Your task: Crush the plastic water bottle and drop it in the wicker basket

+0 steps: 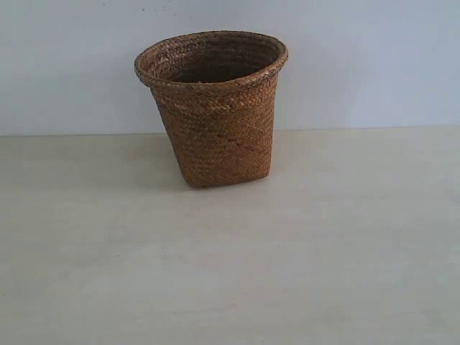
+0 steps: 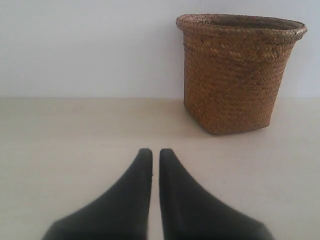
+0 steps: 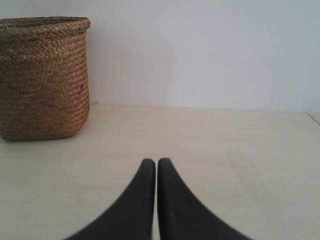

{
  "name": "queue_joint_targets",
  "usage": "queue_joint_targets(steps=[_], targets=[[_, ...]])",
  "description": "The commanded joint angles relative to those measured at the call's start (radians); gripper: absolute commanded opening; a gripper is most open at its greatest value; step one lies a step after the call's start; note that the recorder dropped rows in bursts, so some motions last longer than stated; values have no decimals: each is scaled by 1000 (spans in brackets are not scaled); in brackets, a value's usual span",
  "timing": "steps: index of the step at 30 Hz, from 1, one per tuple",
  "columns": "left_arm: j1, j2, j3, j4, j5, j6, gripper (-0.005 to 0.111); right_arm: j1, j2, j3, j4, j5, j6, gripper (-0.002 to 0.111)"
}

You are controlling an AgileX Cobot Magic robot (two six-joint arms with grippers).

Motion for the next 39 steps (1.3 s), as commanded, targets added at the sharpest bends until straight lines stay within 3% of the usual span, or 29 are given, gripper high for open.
queue_joint_targets(steps=[1,8,39], targets=[[27,-3,4,0,39,8,4,-2,-5,4,-6,-4,-5,0],[79,-3,4,-54,69,96,4,-2,-5,4,-6,-4,-5,0],[78,-3,4,-54,84,93,4,-2,-5,4,-6,-4,5,0]])
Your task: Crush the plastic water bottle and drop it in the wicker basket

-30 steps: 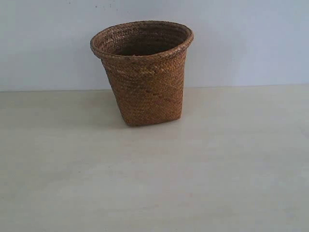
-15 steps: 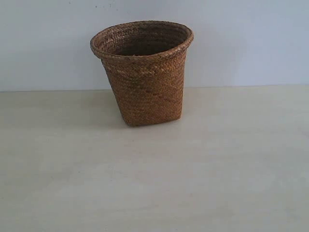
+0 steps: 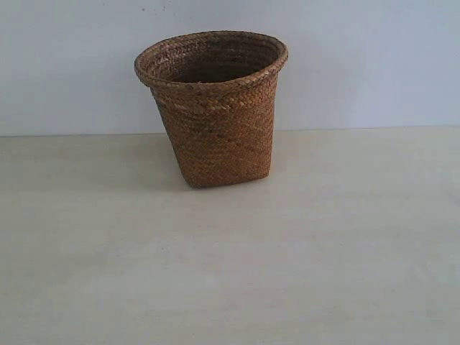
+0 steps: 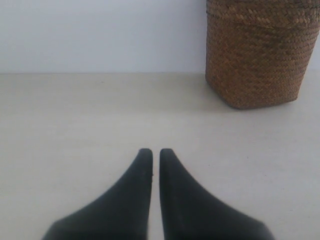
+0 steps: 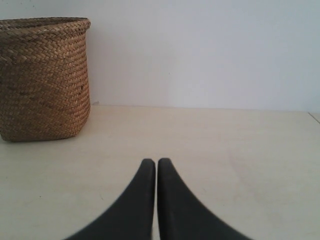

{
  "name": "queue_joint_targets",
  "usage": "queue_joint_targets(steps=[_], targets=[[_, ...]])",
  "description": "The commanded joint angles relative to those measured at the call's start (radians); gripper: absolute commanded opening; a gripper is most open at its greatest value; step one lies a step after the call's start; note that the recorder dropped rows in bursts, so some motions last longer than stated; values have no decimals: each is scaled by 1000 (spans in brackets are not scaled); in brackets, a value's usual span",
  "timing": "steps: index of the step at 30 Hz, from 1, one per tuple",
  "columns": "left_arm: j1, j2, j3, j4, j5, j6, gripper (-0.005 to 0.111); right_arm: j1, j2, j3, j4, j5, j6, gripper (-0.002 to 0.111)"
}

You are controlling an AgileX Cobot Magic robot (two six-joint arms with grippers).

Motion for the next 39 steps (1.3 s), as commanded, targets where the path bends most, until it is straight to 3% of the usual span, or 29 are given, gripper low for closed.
queue_joint_targets(steps=[1,8,13,19,39], targets=[[2,-3,4,-10,-1,3,4,-2,-5,4,-6,-4,-1,0],[2,-3,4,-10,-1,3,4,-10,-5,4,1,-11,-1,0],[2,-3,4,-10,-1,3,4,-85,-5,4,0,-1,-1,0],[2,-3,4,-10,-3,3,4,-82,-5,4,-11,164,-14,0],[2,-3,4,-10,-3,3,4,-82,-5,4,-9,186,-12,0]])
